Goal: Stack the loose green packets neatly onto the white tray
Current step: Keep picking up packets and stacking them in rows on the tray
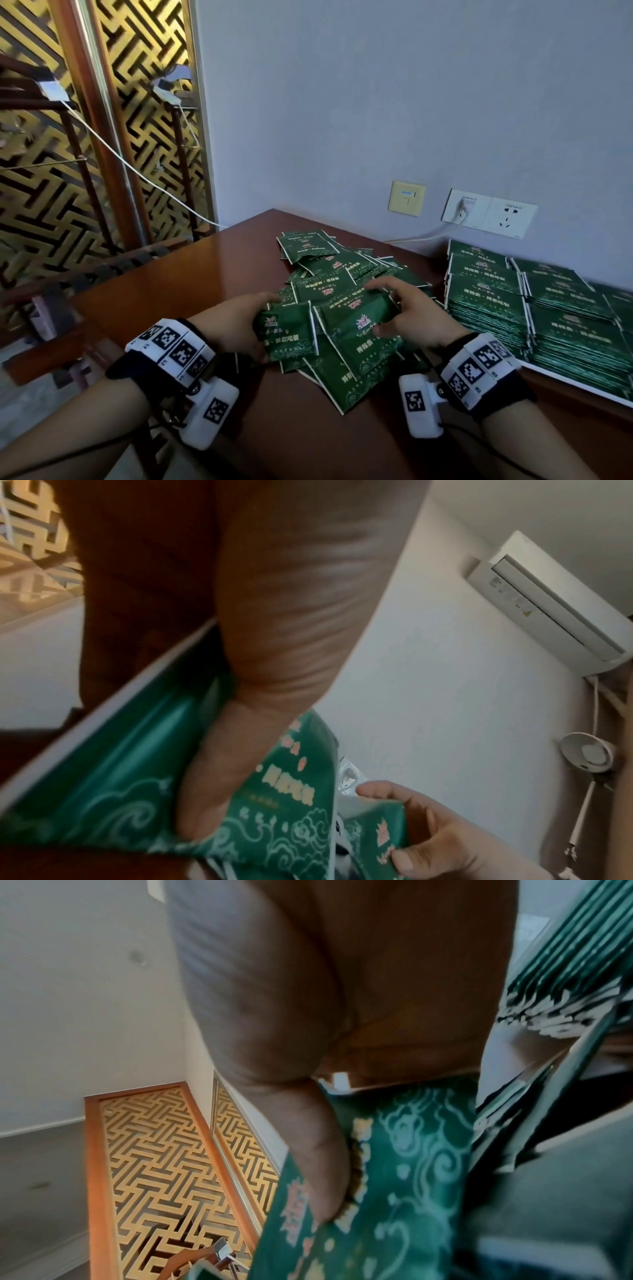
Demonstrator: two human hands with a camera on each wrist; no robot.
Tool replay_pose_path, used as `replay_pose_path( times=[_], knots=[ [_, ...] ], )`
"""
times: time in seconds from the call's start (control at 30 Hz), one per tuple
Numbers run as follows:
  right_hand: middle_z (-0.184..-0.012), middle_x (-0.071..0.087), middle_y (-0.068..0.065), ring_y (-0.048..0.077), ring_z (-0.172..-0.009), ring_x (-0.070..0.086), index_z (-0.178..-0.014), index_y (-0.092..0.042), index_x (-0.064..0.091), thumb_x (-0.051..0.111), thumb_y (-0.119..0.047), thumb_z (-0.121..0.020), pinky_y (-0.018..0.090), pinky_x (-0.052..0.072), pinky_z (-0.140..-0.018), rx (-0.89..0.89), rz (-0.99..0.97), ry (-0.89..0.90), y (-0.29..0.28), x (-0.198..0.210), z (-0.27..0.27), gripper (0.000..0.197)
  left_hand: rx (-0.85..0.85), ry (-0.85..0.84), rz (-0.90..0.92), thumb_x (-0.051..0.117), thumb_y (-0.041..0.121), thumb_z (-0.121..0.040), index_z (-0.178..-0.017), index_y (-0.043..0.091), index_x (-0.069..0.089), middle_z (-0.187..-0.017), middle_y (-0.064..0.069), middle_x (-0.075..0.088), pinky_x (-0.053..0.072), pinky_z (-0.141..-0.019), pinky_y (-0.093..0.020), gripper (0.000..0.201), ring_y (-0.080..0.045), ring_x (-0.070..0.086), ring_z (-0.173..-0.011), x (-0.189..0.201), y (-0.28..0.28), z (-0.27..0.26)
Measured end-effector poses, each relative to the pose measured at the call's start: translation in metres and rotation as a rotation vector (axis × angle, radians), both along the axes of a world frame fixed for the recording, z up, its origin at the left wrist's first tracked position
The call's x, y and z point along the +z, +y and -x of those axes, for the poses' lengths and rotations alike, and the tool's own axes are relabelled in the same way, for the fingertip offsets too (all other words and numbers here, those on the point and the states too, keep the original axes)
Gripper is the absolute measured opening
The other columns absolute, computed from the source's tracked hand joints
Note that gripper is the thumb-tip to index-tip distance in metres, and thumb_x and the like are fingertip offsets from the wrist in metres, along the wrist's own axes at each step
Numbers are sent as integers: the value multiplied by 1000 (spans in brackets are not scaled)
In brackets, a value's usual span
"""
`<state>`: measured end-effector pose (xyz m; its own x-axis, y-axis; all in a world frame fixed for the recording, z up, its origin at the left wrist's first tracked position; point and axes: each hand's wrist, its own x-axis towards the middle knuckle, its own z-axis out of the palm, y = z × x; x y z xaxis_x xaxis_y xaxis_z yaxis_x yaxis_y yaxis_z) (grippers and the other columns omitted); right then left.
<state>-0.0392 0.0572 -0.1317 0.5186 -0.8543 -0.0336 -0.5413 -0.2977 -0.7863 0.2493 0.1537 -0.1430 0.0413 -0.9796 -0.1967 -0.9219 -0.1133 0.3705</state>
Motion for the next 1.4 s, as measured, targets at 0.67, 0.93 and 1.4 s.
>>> replay_pose_path(
  times=[0.67, 0.93, 1.4],
  knots=[
    [-83, 76, -10, 5, -80, 70, -84, -22, 79, 79, -12, -82, 18, 53, -75, -168, 382, -121, 16, 52, 88, 10, -212, 584, 426, 65, 42, -89, -50, 19, 42, -45, 3, 35, 27, -46, -25, 50, -11, 32, -41, 44, -24, 72],
    [-93, 77, -6, 7, -84, 71, -96, -23, 77, 78, 3, -77, 18, 53, -79, -326, 244, -312, 44, 66, 182, 32, -450, 638, 480, 41, 67, -94, -78, 24, 57, -67, 1, 35, 26, -63, -29, 49, -12, 32, -61, 85, -83, 192],
    [-108, 55, -13, -3, -100, 55, -77, -33, 79, 89, -17, -69, 4, 36, -83, -545, 436, 144, 62, -7, 271, 20, -584, 818, 402, 66, 36, -92, -82, 10, 70, -76, -10, 72, 52, -73, -38, 28, -28, 67, -68, 49, -133, 303]
  ],
)
